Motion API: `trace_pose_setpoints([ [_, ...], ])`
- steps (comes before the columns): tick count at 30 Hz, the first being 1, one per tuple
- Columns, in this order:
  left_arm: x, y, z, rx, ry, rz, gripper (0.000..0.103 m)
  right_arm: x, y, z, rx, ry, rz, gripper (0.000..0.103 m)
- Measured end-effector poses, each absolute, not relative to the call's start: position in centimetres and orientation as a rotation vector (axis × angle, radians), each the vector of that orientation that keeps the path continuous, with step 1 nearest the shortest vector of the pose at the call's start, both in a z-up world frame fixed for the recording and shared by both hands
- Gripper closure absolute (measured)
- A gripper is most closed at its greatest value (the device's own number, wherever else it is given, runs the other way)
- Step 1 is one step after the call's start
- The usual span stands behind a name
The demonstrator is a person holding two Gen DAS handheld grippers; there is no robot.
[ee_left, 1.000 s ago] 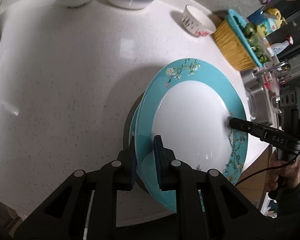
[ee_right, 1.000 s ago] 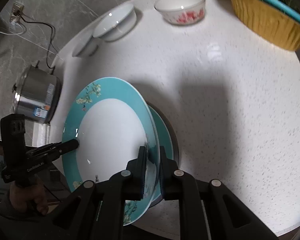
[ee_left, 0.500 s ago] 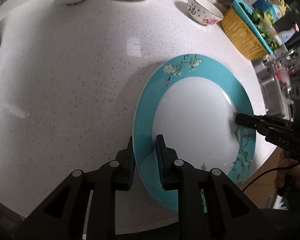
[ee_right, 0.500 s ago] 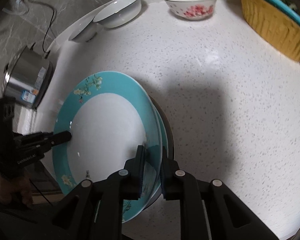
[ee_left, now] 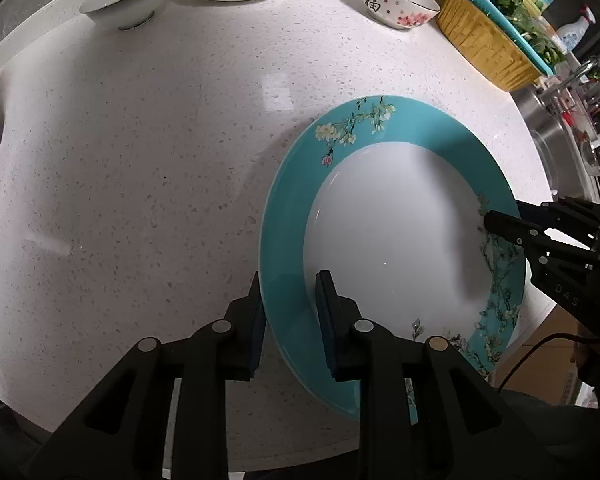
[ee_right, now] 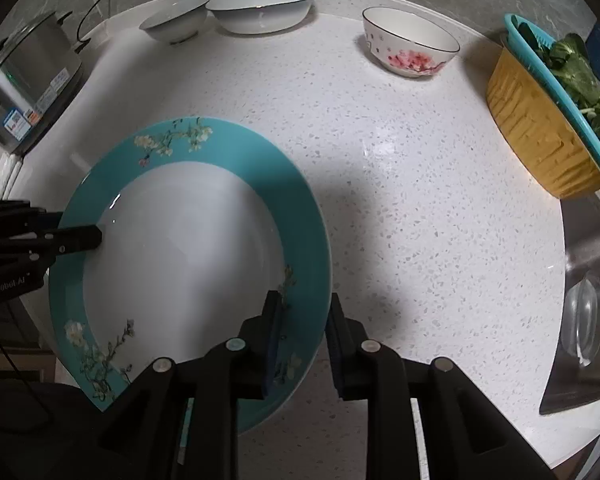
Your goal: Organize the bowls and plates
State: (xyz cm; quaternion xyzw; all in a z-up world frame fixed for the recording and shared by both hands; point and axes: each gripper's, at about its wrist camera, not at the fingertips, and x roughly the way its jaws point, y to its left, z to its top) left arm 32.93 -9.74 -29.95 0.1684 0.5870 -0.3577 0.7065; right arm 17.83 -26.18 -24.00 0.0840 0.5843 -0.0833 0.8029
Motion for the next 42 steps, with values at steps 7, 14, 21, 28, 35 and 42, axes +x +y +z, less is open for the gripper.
trace_pose_setpoints([
  [7,32.6,-9.6,-29.9,0.389,1.300,-0.797,0.078,17.8,-26.1,-24.0,0.182,1.253,-0.179,0.074],
  [14,35.4,-7.7,-26.0,0.291,1.206,-0.722,0.037,17.5,-28.3,-20.4,0.249,1.137,-0.232,0.048],
  [21,44.7,-8.4,-20.4,-0.019,1.158,-0.684,0.024,25.4,-34.0,-12.9,0.463,0.951,-0.035,0.022],
  [28,51.3,-13.8,-20.2,-0.007,1.086,-0.589,0.024,39.3,-37.4,-11.1,0.410,0.960,-0.070,0.022],
  [35,56.1,-16.9,-23.8,-0.080,1.173,-0.559,0.025,47.9,-39.7,-17.0,0.467,1.094,-0.101,0.033],
  [42,58.1,-18.8,-25.6,-0.117,1.221,-0.547,0.025,50.6,-40.0,-19.9,0.466,1.144,-0.107,0.033],
])
